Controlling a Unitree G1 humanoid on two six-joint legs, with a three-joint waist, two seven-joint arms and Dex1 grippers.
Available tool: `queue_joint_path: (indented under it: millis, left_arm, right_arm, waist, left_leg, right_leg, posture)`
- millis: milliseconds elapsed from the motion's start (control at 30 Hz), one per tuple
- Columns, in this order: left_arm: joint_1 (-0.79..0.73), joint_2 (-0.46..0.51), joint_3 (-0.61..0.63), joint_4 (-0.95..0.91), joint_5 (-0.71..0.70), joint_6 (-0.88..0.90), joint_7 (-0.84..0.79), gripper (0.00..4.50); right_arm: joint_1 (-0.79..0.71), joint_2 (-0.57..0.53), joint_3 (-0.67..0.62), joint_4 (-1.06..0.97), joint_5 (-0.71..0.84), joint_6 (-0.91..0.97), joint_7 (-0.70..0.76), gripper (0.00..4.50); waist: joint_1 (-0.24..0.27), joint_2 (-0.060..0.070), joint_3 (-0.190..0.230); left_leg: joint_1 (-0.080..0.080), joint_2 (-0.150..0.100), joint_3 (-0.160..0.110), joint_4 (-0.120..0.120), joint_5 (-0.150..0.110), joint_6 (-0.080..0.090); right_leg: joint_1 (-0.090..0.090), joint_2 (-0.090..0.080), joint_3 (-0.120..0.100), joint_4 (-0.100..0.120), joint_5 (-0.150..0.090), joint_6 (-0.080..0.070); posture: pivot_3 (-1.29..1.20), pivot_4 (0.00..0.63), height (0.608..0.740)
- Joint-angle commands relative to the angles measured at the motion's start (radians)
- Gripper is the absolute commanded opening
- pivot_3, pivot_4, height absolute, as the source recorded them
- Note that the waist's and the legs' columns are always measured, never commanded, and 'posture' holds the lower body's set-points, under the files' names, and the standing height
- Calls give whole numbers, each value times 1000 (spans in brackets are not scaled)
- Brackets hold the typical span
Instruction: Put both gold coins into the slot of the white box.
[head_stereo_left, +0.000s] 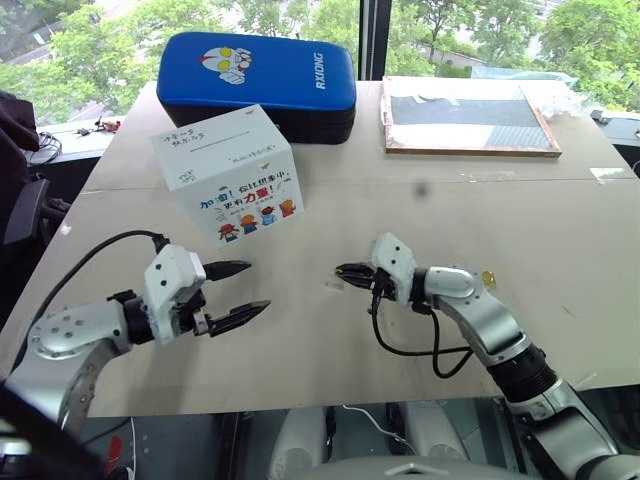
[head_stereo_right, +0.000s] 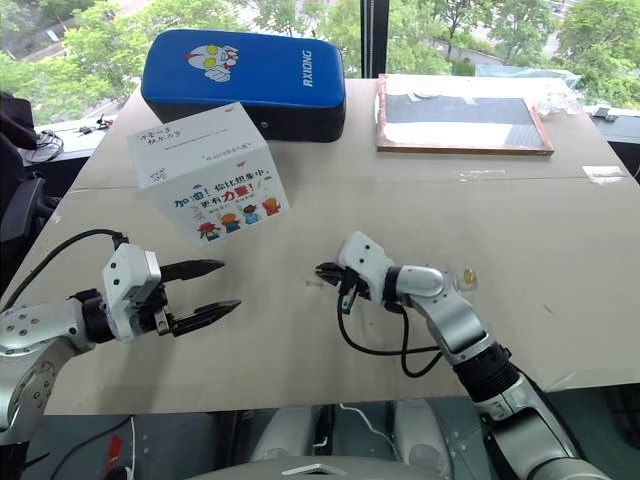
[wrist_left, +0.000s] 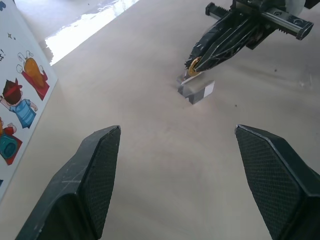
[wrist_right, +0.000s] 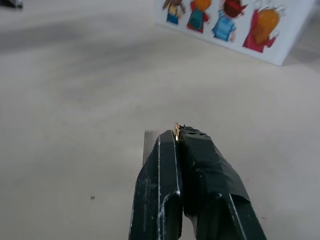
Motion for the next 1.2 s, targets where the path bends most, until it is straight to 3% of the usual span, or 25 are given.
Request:
queue_joint_path:
  millis: [33,133,233,400,467,633,1200]
  left_arm:
    - [-45,-54,22,-37,-119,77,69,3710]
    - [-129,-149,39,-72,-303,184,208,3710]
    - [-233,-282,31,-126,-585,258,426,3710]
    - [-344,-495,-9,-148,-809,223,702,3710]
    - [-348,-539,-44,-170,-833,223,729,3710]
    - [-339,-577,-74,-181,-875,206,755,1483]
    - [-323,-565,-104,-183,-915,169,733,1483]
  right_arm:
    - [-19,78,-128,-100,192,103,-18,20]
    - [-36,142,-216,-164,383,249,-35,20]
    - [-63,207,-289,-210,569,371,-82,20]
    - [-102,305,-351,-231,748,450,-193,20]
    - [-113,335,-358,-228,779,451,-233,20]
    - [-139,404,-389,-218,864,446,-325,0]
    - [-163,415,-391,-178,964,413,-394,0]
  waist:
    - [1,0,0]
    - [1,0,0]
    - [3,-1,0]
    - [-2,-1,-1]
    - [-2,-1,-1]
    - [-2,-1,-1]
    - [-2,-1,0]
  left_leg:
    - [0,0,0,0,0,0]
    - [0,0,-2,0,0,0]
    - [-1,0,-6,2,0,0]
    - [-2,-2,-9,5,0,0]
    - [-2,-2,-9,6,0,0]
    - [-2,-3,-9,6,0,0]
    - [-2,-3,-10,7,0,0]
  right_leg:
    - [0,-2,0,0,0,0]
    - [0,-3,0,2,0,0]
    - [1,-4,-1,3,1,0]
    - [2,-6,-3,5,1,0]
    - [2,-5,-4,6,1,0]
    - [2,1,-3,7,1,0]
    - [4,4,-6,5,0,0]
  posture:
    - [0,150,740]
    - [0,150,740]
    - [0,150,740]
    - [0,150,740]
    - [0,150,740]
    - [0,150,740]
    - [0,150,740]
